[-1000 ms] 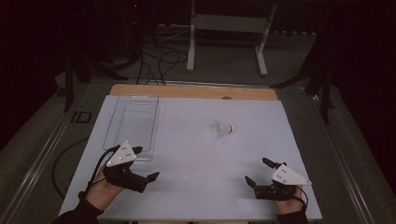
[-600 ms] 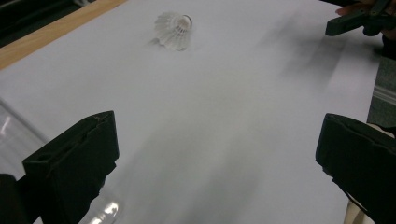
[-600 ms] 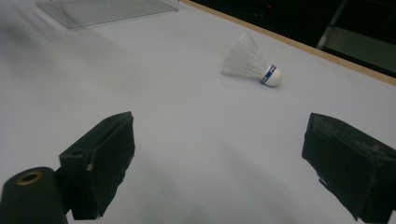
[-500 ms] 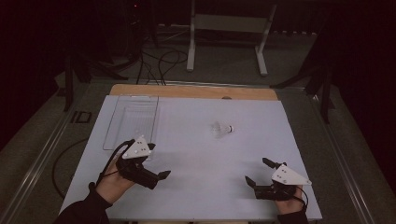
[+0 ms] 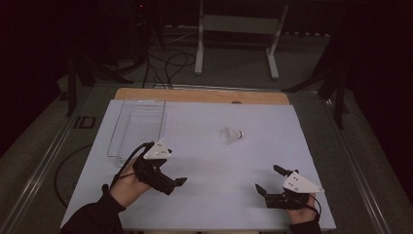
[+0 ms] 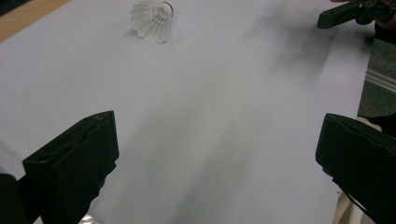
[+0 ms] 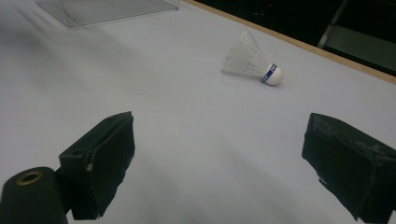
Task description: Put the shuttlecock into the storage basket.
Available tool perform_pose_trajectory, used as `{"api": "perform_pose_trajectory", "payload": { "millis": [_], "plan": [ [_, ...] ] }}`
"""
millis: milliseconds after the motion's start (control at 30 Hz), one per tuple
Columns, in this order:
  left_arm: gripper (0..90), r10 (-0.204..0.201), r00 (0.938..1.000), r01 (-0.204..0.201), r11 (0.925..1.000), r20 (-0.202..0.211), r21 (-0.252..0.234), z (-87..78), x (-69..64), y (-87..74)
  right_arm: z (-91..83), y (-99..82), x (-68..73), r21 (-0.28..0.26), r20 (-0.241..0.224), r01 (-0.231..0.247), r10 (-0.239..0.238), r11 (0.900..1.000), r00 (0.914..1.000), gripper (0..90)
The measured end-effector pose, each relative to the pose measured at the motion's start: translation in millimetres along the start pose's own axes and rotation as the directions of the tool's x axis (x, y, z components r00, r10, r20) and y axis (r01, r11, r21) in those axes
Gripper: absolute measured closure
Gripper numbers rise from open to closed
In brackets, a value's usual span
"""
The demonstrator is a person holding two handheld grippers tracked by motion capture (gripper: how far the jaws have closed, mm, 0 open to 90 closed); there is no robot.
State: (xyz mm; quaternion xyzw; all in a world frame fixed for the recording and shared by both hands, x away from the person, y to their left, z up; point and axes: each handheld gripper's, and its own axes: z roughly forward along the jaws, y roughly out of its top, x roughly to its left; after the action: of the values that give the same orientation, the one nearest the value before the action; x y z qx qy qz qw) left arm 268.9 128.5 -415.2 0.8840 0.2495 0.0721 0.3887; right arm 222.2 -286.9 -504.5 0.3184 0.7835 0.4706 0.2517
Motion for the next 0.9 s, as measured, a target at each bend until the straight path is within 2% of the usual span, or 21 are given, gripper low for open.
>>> {"api": "perform_pose_trajectory", "payload": {
  "millis": [133, 300, 433, 600, 900],
  "plan": [
    [0.3, -0.015, 0.9998, 0.015, 0.9996, 0.015, 0.025, 6.8, 0.5, 6.0, 0.1, 0.0, 0.1, 0.001, -0.001, 0.001, -0.001, 1.0, 1.0, 9.4],
    [0.3, 0.006, 0.9997, -0.007, 0.9984, 0.023, 0.056, 15.5, -0.9, 13.9, 0.2, -0.2, -0.1, 0.003, -0.003, 0.0, 0.0, 1.0, 1.0, 9.4],
    [0.3, -0.007, 1.0, 0.007, 0.9979, 0.005, 0.065, 19.8, -0.4, 18.5, 0.6, -0.4, -0.4, 0.006, -0.006, 0.002, -0.002, 1.0, 1.0, 9.4],
    [0.3, -0.007, 1.0, 0.006, 0.9964, 0.004, 0.084, 24.4, -0.8, 23.1, 0.5, -0.4, -0.4, 0.005, -0.007, 0.001, -0.001, 1.0, 1.0, 9.4],
    [0.3, -0.004, 0.9995, 0.0, 0.9928, 0.032, 0.12, 37.0, -0.2, 31.6, 1.0, -0.7, -0.3, 0.006, -0.01, 0.001, -0.001, 1.0, 0.9999, 9.4]
  ]
}}
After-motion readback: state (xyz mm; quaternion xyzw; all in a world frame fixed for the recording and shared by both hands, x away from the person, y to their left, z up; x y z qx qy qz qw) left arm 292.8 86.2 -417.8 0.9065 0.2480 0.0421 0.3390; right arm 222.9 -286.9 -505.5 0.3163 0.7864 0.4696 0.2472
